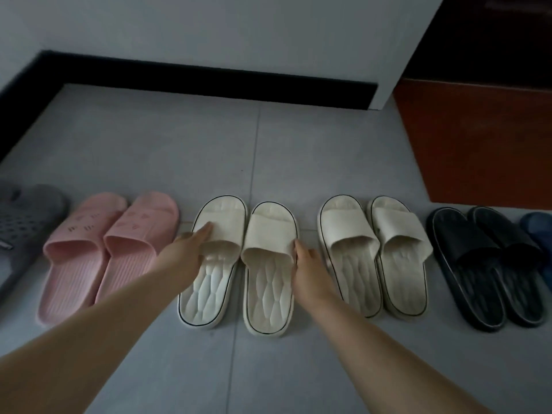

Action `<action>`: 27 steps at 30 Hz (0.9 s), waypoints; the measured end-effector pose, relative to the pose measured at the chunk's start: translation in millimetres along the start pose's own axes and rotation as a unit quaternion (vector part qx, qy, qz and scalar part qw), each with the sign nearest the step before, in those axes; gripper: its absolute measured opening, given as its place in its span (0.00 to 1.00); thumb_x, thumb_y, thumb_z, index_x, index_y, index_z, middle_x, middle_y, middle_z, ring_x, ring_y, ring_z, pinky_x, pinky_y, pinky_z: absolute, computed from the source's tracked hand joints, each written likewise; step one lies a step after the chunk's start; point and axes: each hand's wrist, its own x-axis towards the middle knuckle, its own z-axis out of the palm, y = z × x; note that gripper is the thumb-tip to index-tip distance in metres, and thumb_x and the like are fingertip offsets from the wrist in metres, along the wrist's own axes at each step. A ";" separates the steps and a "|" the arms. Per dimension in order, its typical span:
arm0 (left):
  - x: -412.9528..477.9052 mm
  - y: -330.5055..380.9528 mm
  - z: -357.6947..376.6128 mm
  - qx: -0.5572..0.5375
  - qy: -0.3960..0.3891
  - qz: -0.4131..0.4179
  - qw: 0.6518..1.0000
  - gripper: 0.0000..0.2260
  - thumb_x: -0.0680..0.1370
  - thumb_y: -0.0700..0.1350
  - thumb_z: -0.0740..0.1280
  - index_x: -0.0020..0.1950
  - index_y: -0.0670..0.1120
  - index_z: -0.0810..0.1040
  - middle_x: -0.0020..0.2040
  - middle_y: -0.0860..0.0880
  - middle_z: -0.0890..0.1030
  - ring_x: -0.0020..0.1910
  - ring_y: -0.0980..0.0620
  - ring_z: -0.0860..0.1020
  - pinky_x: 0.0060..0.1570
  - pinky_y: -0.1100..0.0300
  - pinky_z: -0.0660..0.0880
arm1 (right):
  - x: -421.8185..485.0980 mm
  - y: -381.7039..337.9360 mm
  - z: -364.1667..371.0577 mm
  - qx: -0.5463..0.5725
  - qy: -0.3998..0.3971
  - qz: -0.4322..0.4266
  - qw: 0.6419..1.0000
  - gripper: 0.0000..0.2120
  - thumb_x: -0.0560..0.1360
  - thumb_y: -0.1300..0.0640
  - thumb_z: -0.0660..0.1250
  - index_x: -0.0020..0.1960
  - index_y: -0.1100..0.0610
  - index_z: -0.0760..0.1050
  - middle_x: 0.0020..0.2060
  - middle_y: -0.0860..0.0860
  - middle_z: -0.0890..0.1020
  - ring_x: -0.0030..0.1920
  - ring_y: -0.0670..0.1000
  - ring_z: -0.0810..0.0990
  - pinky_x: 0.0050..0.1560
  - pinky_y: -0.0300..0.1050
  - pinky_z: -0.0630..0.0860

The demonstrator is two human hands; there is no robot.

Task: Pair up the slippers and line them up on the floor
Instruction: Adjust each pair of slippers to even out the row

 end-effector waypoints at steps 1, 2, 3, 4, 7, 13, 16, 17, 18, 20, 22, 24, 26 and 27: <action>2.2 -1.1 1.8 -0.016 0.010 0.005 1.000 0.28 0.78 0.40 0.59 0.76 0.55 0.55 0.72 0.44 0.66 0.67 0.41 0.71 0.66 0.54 0.69 | 1.5 1.0 -1.9 -0.004 0.000 0.006 1.000 0.21 0.81 0.61 0.49 0.72 0.51 0.60 0.66 0.54 0.68 0.63 0.55 0.70 0.55 0.40 0.64; 3.6 -1.4 3.3 -0.029 0.015 0.009 0.999 0.27 0.79 0.40 0.58 0.75 0.55 0.56 0.71 0.43 0.67 0.66 0.41 0.72 0.65 0.54 0.69 | 3.7 1.9 -2.3 -0.016 0.005 0.011 1.000 0.22 0.80 0.62 0.49 0.73 0.51 0.59 0.66 0.55 0.67 0.64 0.56 0.70 0.58 0.42 0.66; 4.7 -0.6 4.8 -0.038 0.021 0.016 0.999 0.26 0.79 0.40 0.58 0.75 0.56 0.57 0.71 0.43 0.67 0.65 0.41 0.73 0.65 0.55 0.69 | 6.0 2.4 -2.5 -0.035 0.008 0.017 0.999 0.23 0.80 0.63 0.50 0.74 0.51 0.58 0.67 0.55 0.67 0.65 0.57 0.69 0.61 0.45 0.66; 5.3 -0.4 6.5 -0.044 0.022 0.025 0.998 0.26 0.78 0.40 0.58 0.75 0.56 0.58 0.70 0.43 0.68 0.64 0.41 0.73 0.64 0.56 0.69 | 8.1 3.8 -2.3 -0.053 0.012 0.020 0.998 0.24 0.79 0.64 0.51 0.74 0.52 0.57 0.68 0.56 0.66 0.66 0.57 0.69 0.64 0.46 0.65; 7.4 0.8 9.9 -0.060 0.021 0.040 0.997 0.27 0.78 0.39 0.59 0.75 0.56 0.59 0.69 0.42 0.68 0.63 0.41 0.73 0.64 0.57 0.68 | 11.1 5.4 -5.0 -0.065 0.018 0.027 0.997 0.26 0.79 0.64 0.51 0.75 0.53 0.54 0.71 0.57 0.62 0.69 0.57 0.66 0.69 0.47 0.63; 1.5 0.3 -0.5 -0.076 -0.001 0.058 0.995 0.27 0.77 0.38 0.61 0.75 0.53 0.59 0.69 0.43 0.69 0.63 0.42 0.74 0.64 0.57 0.68 | 2.5 -5.2 -5.3 -0.082 0.038 0.031 0.995 0.31 0.76 0.67 0.56 0.76 0.54 0.52 0.73 0.58 0.58 0.72 0.57 0.62 0.69 0.47 0.63; -5.6 -22.5 -21.8 -0.111 0.097 0.048 0.988 0.24 0.75 0.37 0.64 0.71 0.47 0.67 0.65 0.42 0.74 0.60 0.39 0.76 0.61 0.49 0.73 | -13.6 -37.4 13.6 -0.119 0.103 -0.043 0.987 0.30 0.70 0.67 0.60 0.71 0.58 0.62 0.67 0.60 0.66 0.66 0.62 0.68 0.65 0.51 0.67; -9.3 -36.3 -28.9 -0.117 0.158 0.034 0.980 0.23 0.73 0.35 0.64 0.68 0.45 0.70 0.63 0.41 0.75 0.59 0.38 0.75 0.60 0.47 0.73 | -17.9 -51.6 24.0 -0.125 0.120 -0.092 0.981 0.27 0.67 0.65 0.60 0.67 0.58 0.68 0.63 0.60 0.70 0.61 0.63 0.72 0.63 0.52 0.70; -13.1 -53.3 -34.6 -0.114 0.213 0.007 0.970 0.21 0.72 0.34 0.63 0.66 0.44 0.72 0.62 0.39 0.75 0.59 0.37 0.74 0.60 0.45 0.72 | -21.0 -67.2 34.3 -0.125 0.122 -0.139 0.975 0.25 0.65 0.64 0.59 0.62 0.57 0.73 0.60 0.60 0.73 0.58 0.64 0.75 0.60 0.53 0.72; -21.0 -92.6 -40.1 -0.086 0.269 -0.084 0.956 0.20 0.71 0.37 0.59 0.63 0.40 0.73 0.62 0.37 0.74 0.61 0.35 0.71 0.62 0.45 0.67 | -23.2 -99.6 56.2 -0.109 0.064 -0.218 0.968 0.23 0.65 0.63 0.58 0.58 0.55 0.76 0.62 0.61 0.73 0.60 0.64 0.74 0.62 0.51 0.71; -25.6 -130.9 -39.0 -0.065 0.251 -0.174 0.950 0.21 0.70 0.43 0.56 0.59 0.37 0.74 0.60 0.35 0.74 0.59 0.35 0.70 0.62 0.45 0.65 | -20.6 -130.4 77.5 -0.105 -0.038 -0.264 0.958 0.23 0.70 0.66 0.58 0.63 0.53 0.74 0.71 0.62 0.63 0.70 0.63 0.64 0.70 0.50 0.62; -27.1 -151.3 -39.4 -0.081 0.187 -0.229 0.952 0.18 0.74 0.45 0.60 0.60 0.38 0.76 0.59 0.36 0.77 0.59 0.36 0.73 0.62 0.47 0.69 | -13.8 -154.9 95.9 -0.103 -0.121 -0.260 0.952 0.25 0.74 0.66 0.57 0.69 0.51 0.69 0.76 0.60 0.51 0.75 0.60 0.53 0.74 0.48 0.54; -26.4 -153.9 -37.4 -0.154 0.147 -0.228 0.950 0.16 0.76 0.44 0.65 0.62 0.41 0.75 0.60 0.37 0.78 0.59 0.37 0.76 0.59 0.50 0.71 | -4.0 -171.7 112.1 -0.109 -0.172 -0.222 0.953 0.27 0.76 0.64 0.56 0.73 0.49 0.62 0.77 0.59 0.44 0.76 0.60 0.50 0.74 0.49 0.53; -24.9 -152.1 -35.5 -0.187 0.148 -0.215 0.947 0.15 0.76 0.44 0.65 0.62 0.43 0.75 0.60 0.39 0.79 0.58 0.39 0.77 0.57 0.52 0.72 | 0.2 -177.4 118.8 -0.114 -0.187 -0.204 0.954 0.28 0.76 0.63 0.57 0.74 0.49 0.59 0.77 0.59 0.42 0.76 0.60 0.51 0.74 0.49 0.55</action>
